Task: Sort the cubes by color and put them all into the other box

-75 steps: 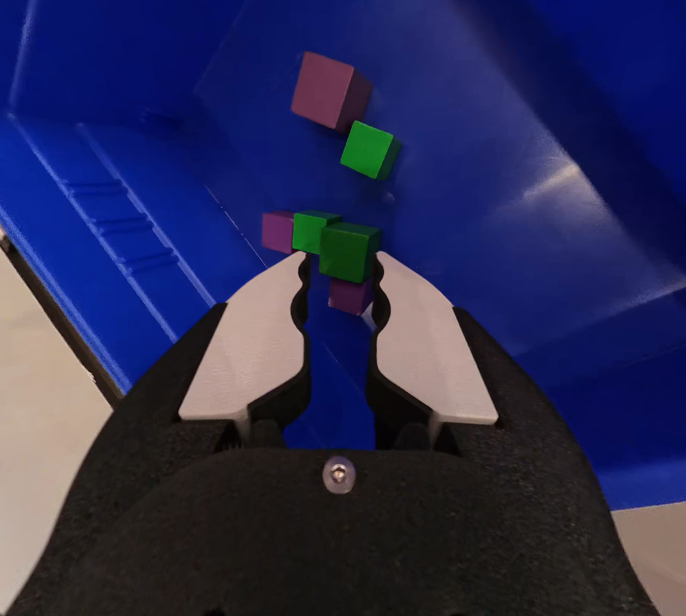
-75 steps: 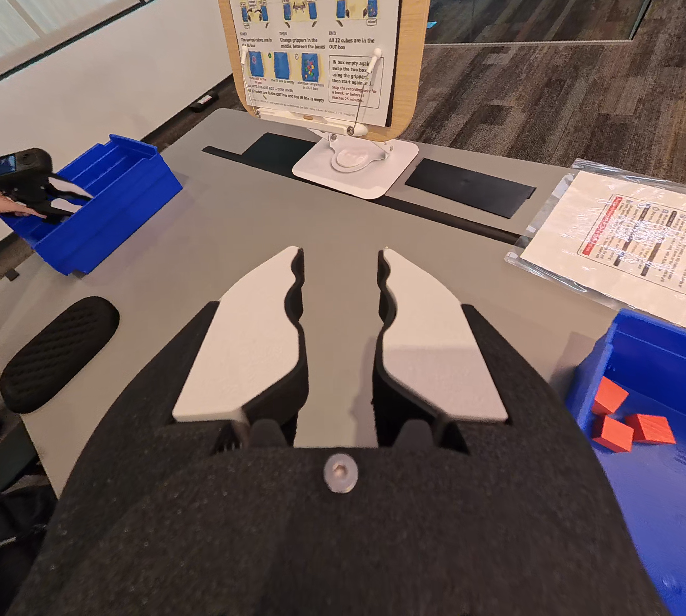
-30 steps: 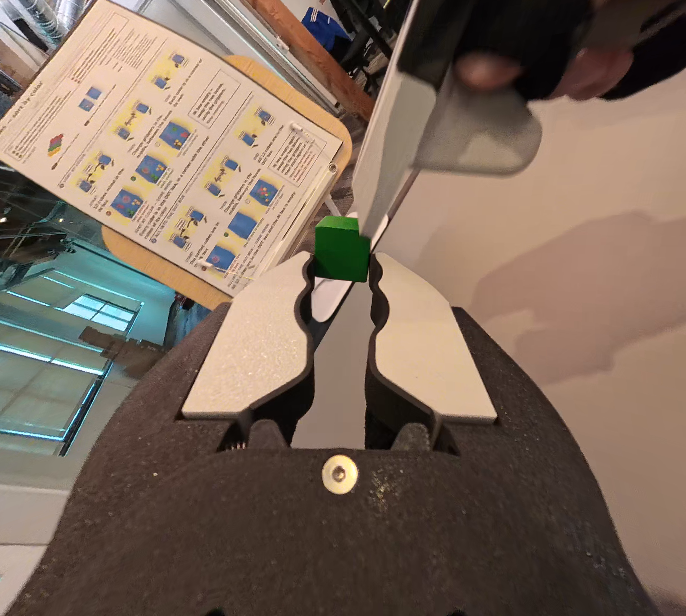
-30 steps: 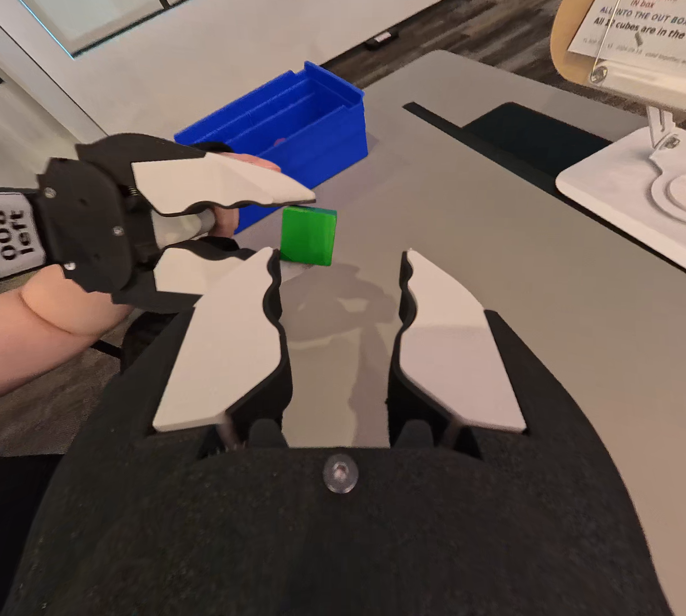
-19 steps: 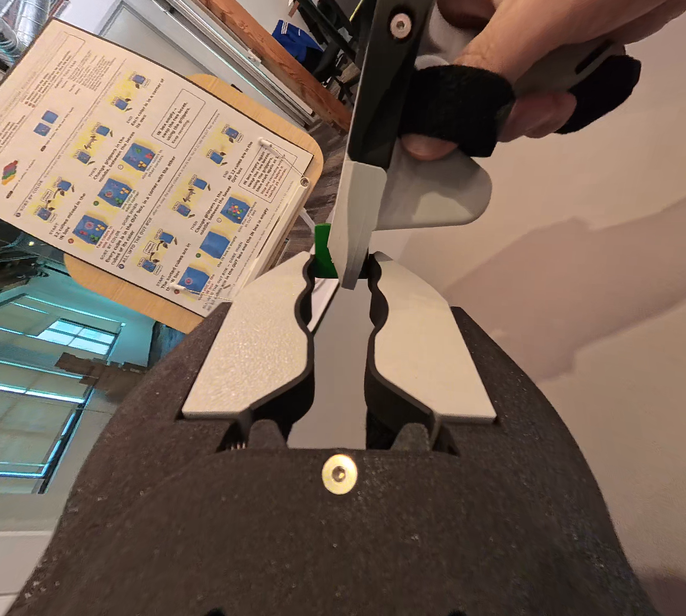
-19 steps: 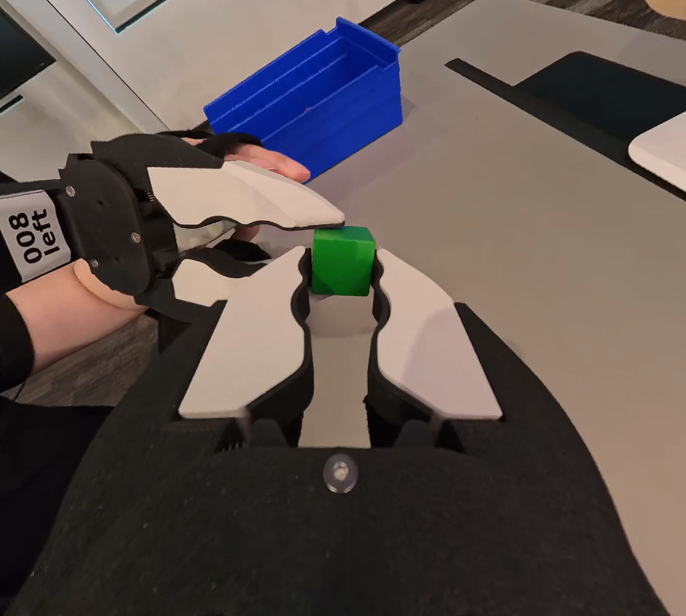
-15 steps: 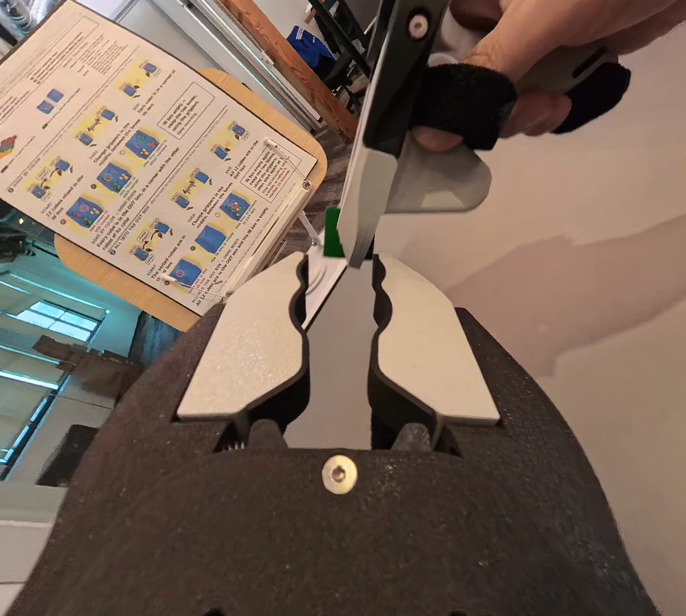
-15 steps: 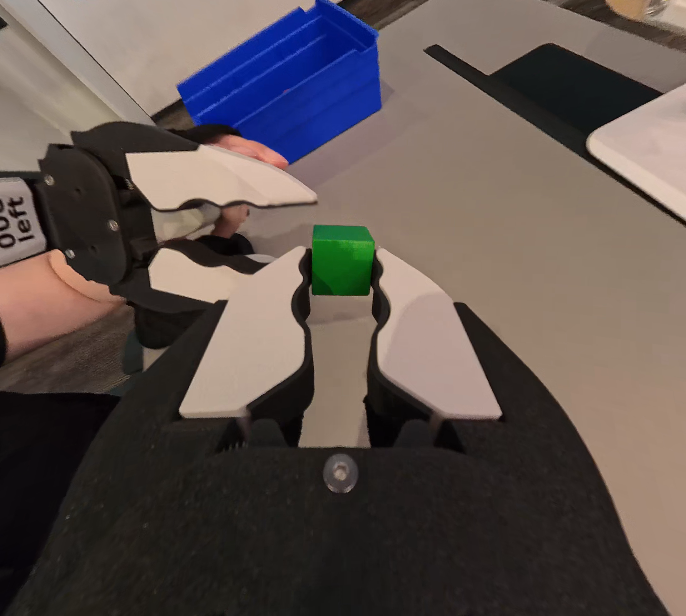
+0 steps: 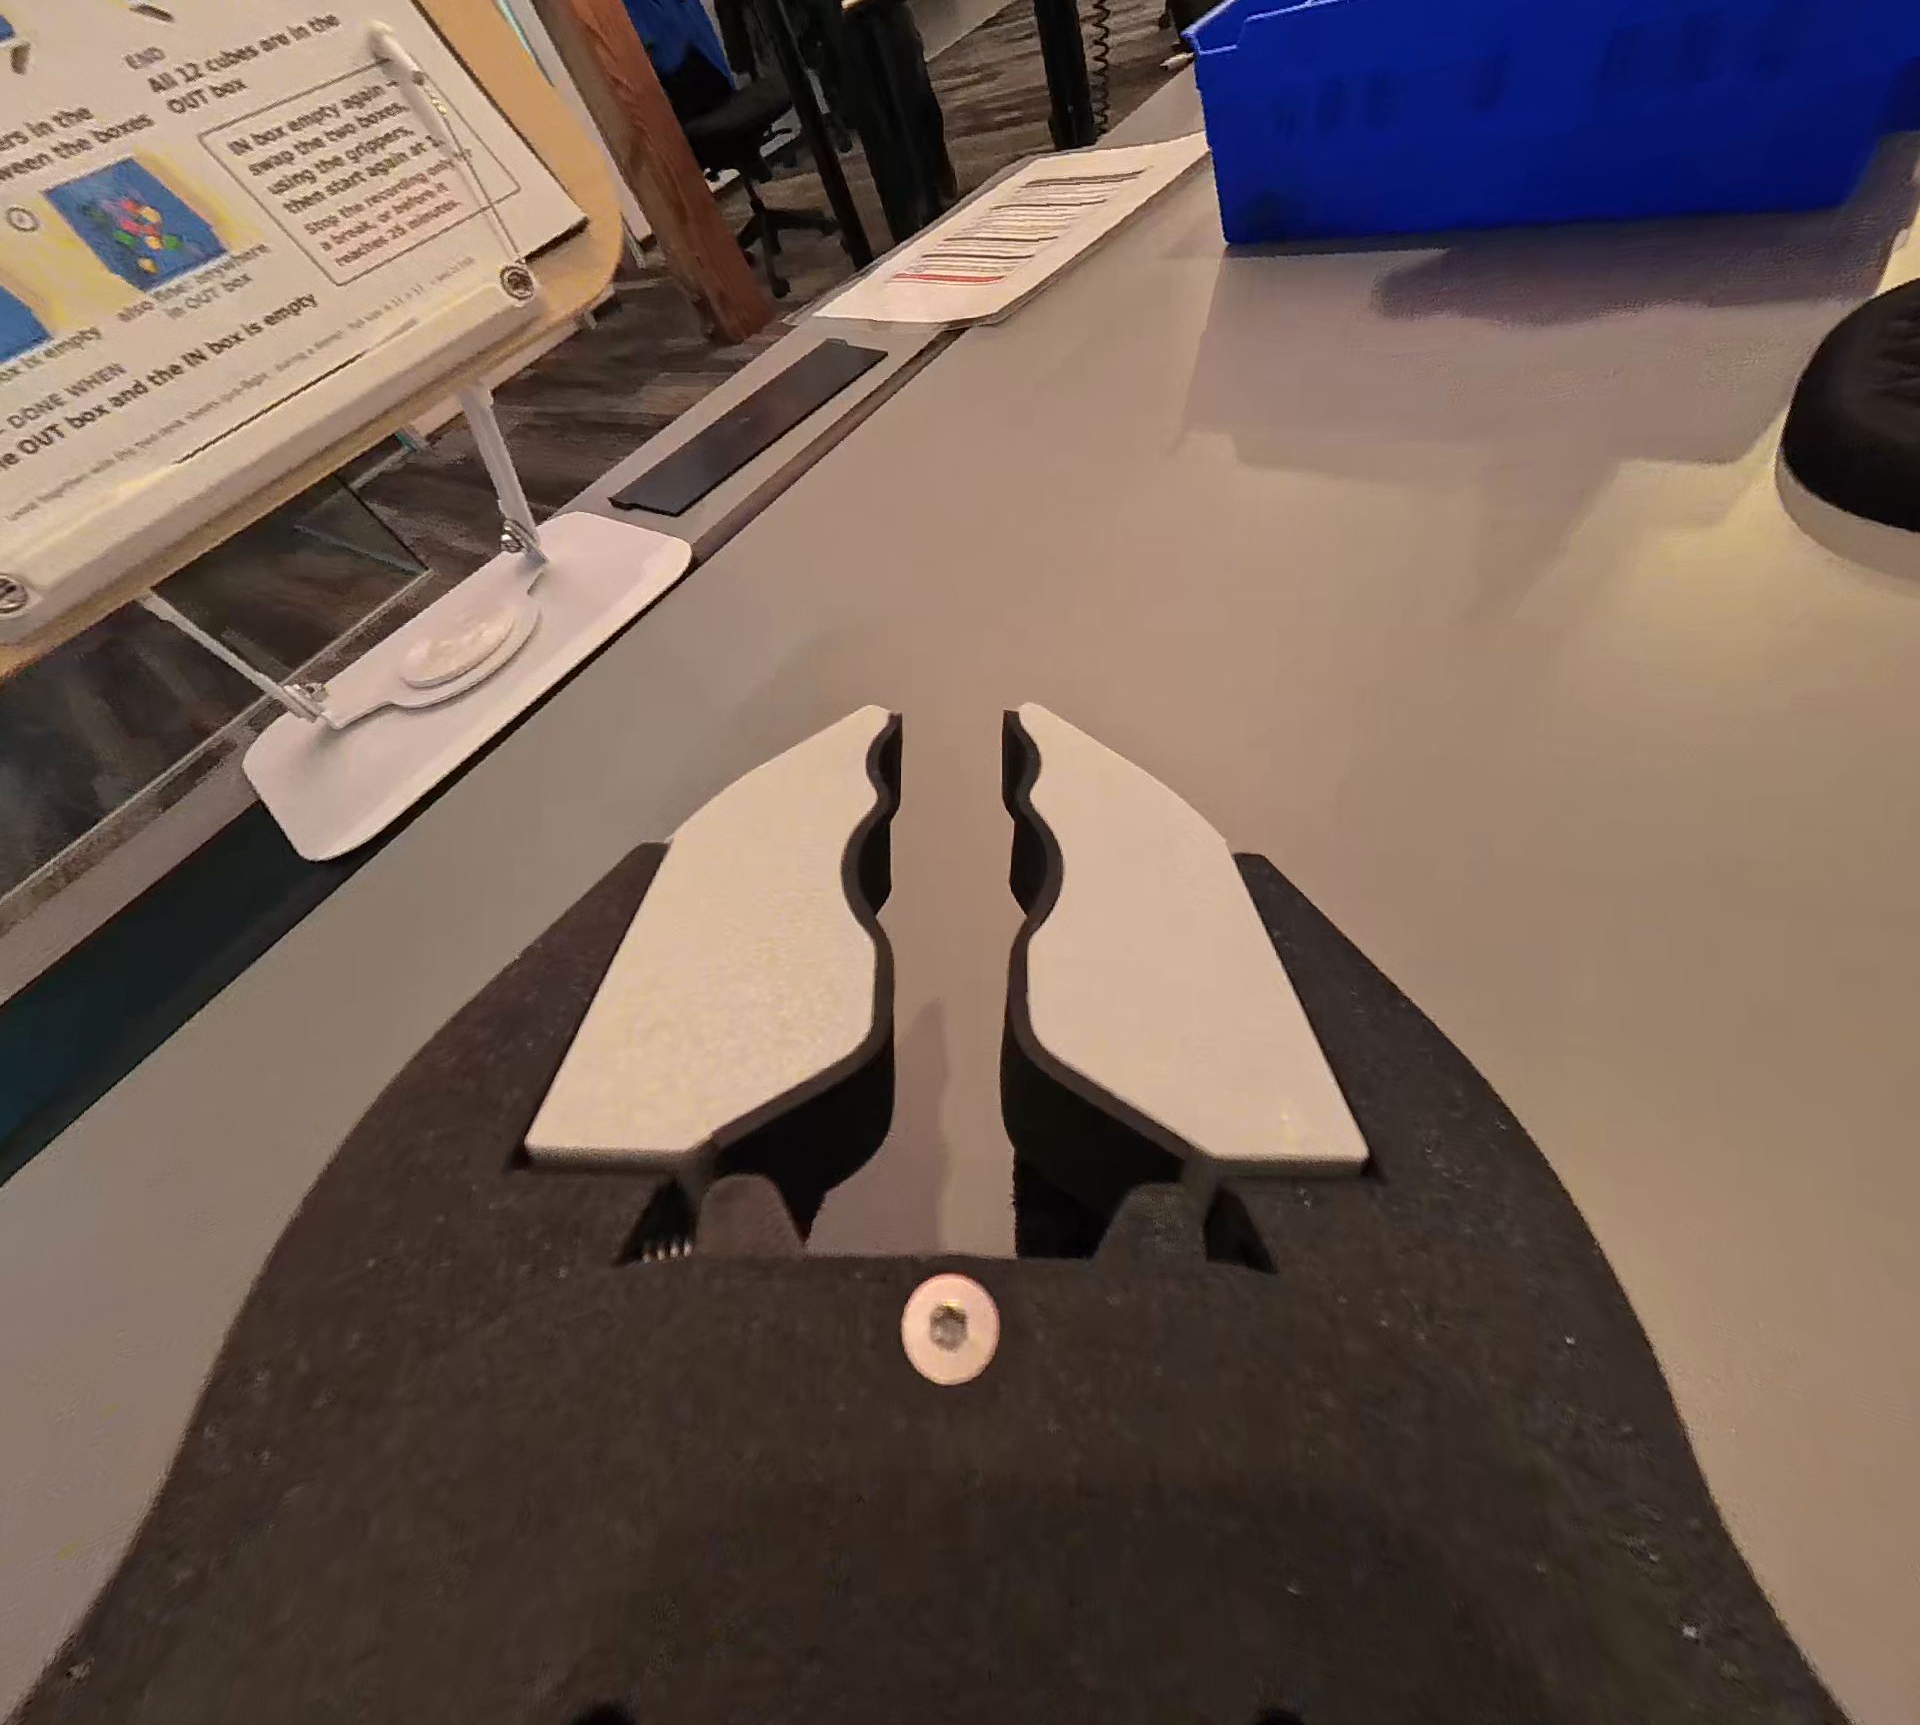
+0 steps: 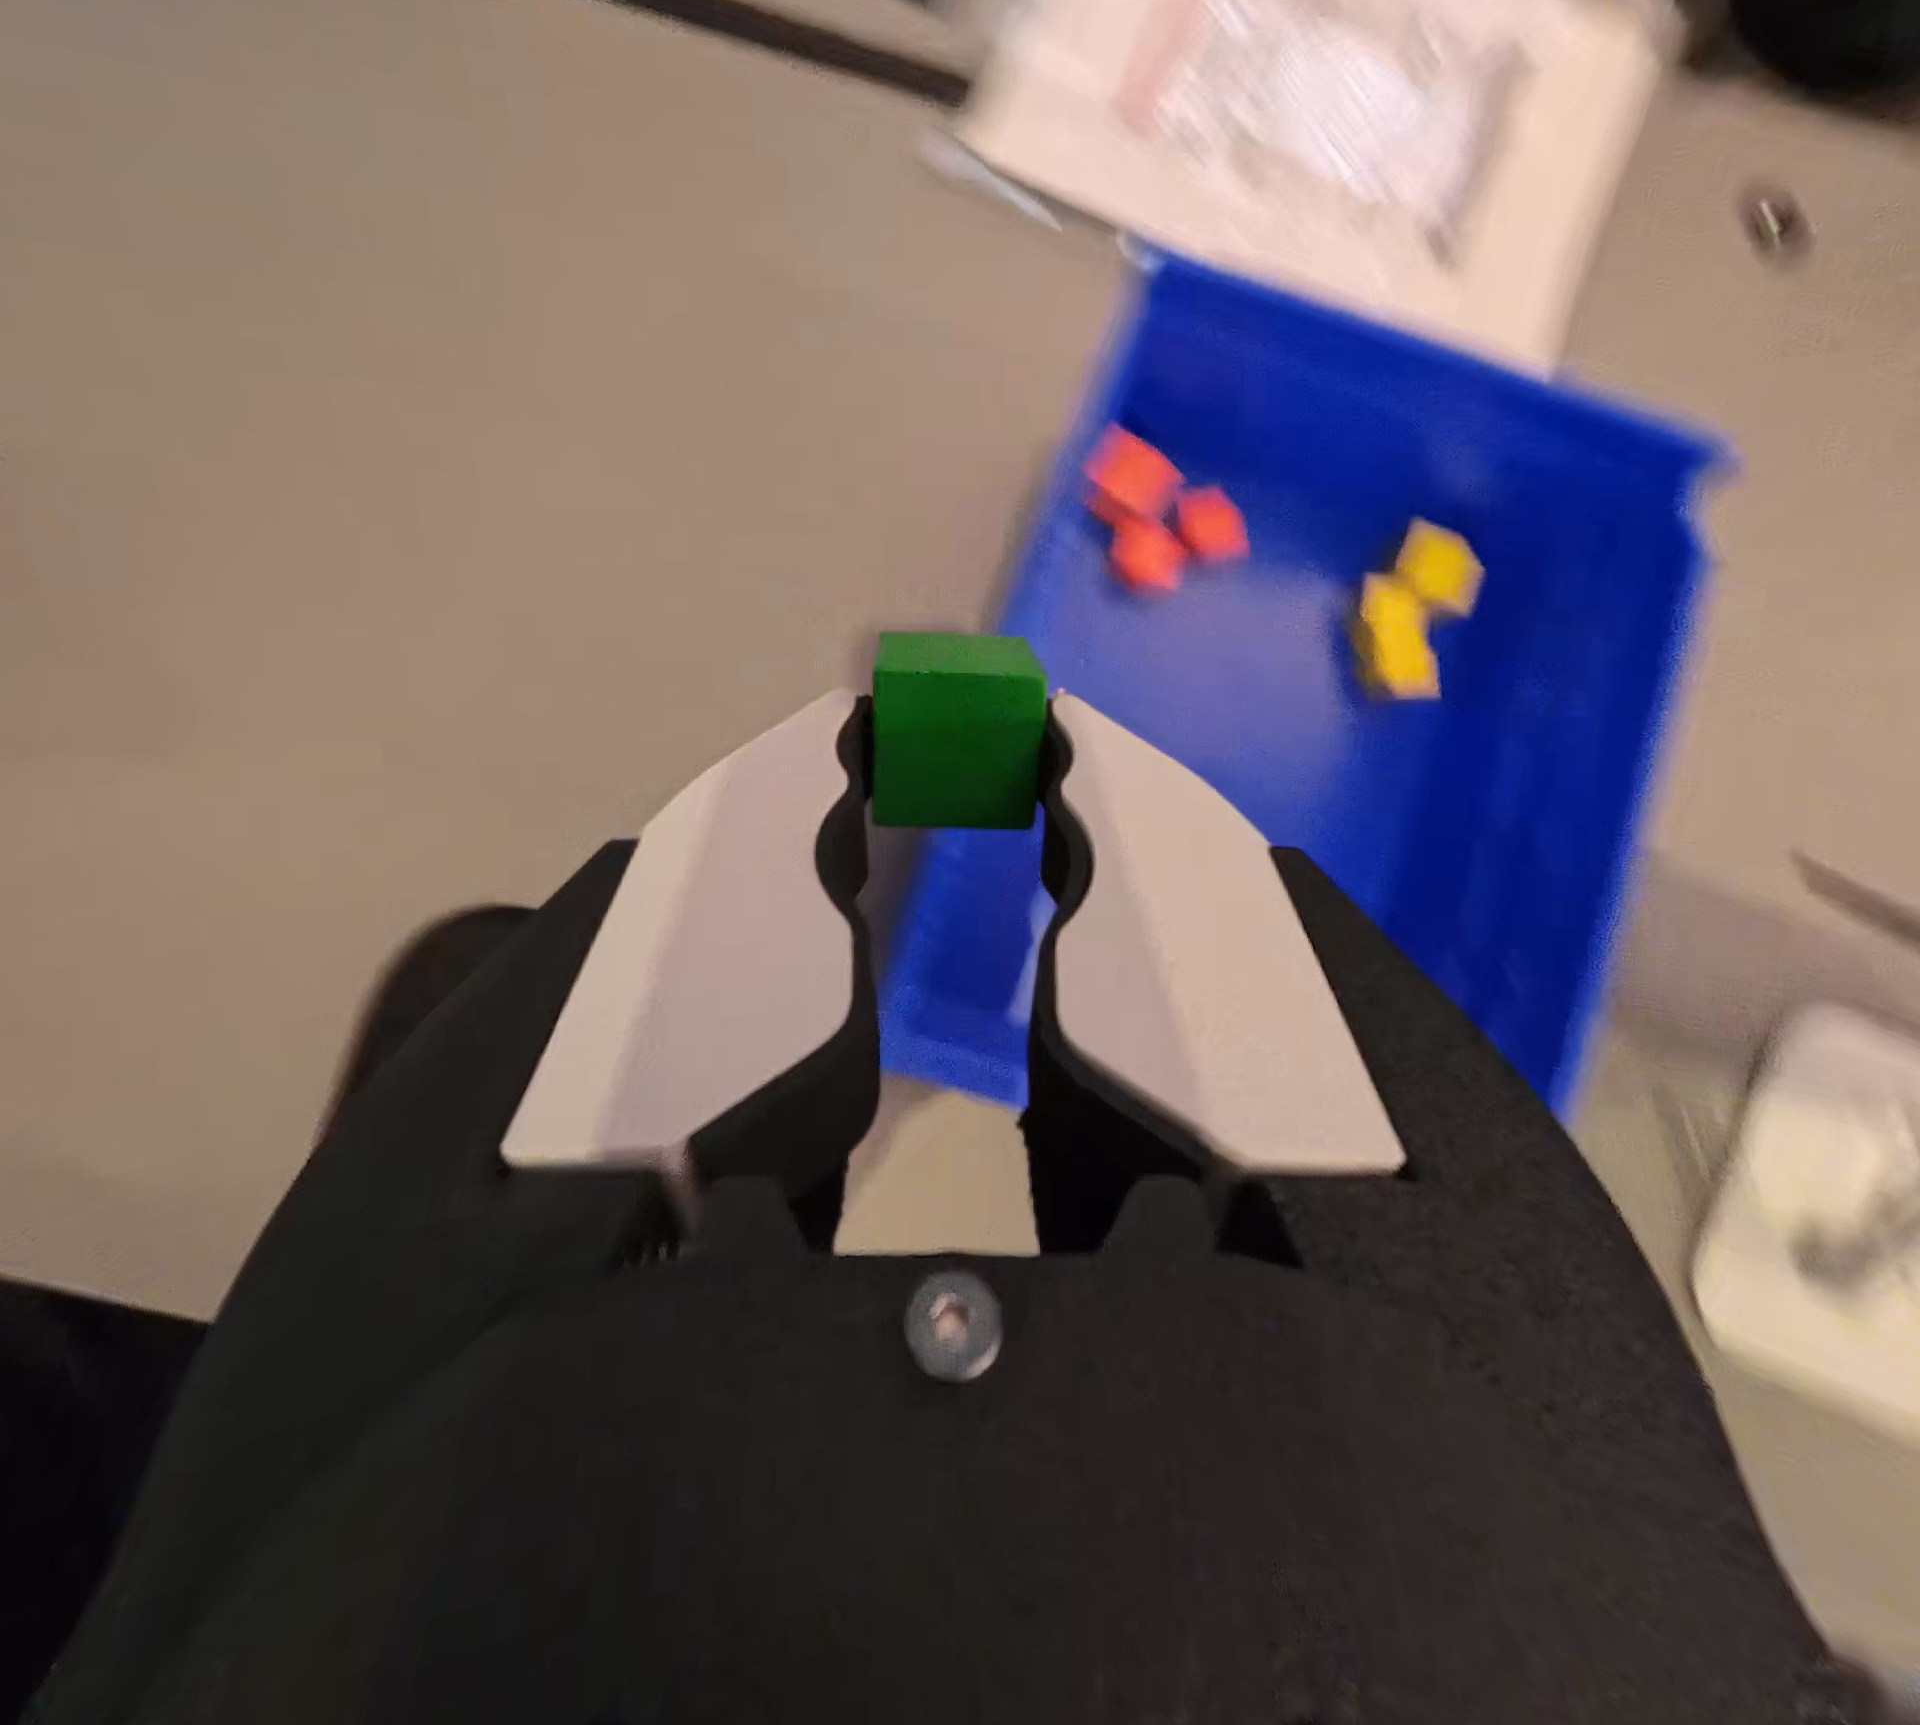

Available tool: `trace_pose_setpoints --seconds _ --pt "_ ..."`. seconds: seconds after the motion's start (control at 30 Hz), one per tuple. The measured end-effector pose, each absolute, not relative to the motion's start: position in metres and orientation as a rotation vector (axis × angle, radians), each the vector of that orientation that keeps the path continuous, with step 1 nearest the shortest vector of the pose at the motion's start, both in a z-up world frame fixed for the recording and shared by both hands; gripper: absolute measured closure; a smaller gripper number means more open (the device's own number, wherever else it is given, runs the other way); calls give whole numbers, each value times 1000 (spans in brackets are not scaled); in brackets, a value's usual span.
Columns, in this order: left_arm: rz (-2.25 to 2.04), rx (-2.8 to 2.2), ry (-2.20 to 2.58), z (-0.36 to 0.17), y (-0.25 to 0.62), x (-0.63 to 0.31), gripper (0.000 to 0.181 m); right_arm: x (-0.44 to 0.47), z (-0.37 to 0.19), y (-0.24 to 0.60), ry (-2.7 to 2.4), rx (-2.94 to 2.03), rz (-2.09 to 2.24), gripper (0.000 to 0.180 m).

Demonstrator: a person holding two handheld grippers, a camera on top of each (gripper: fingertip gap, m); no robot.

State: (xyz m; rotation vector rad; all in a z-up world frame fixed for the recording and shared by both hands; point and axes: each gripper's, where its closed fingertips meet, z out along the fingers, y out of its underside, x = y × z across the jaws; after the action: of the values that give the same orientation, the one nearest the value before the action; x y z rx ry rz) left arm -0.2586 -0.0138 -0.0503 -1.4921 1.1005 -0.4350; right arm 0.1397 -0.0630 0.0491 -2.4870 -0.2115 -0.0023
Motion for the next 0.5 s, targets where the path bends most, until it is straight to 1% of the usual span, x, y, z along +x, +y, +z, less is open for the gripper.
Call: trace_pose_setpoints --seconds 0.1,0.23,0.33,0.5 --pt "-431 -1474 1147 -53 -22 -253 165 219 -3 -96 14 -2701 -45 151" --pt "-404 -1442 1180 -52 -28 -249 166 266 -74 -137 105 -2948 -57 151" --pt "-414 -1444 1179 -52 -29 -249 166 277 -102 -144 141 -3019 -41 151" --pt "-410 -1454 1159 -52 -27 -254 169 289 -125 -152 177 -3161 -113 151"
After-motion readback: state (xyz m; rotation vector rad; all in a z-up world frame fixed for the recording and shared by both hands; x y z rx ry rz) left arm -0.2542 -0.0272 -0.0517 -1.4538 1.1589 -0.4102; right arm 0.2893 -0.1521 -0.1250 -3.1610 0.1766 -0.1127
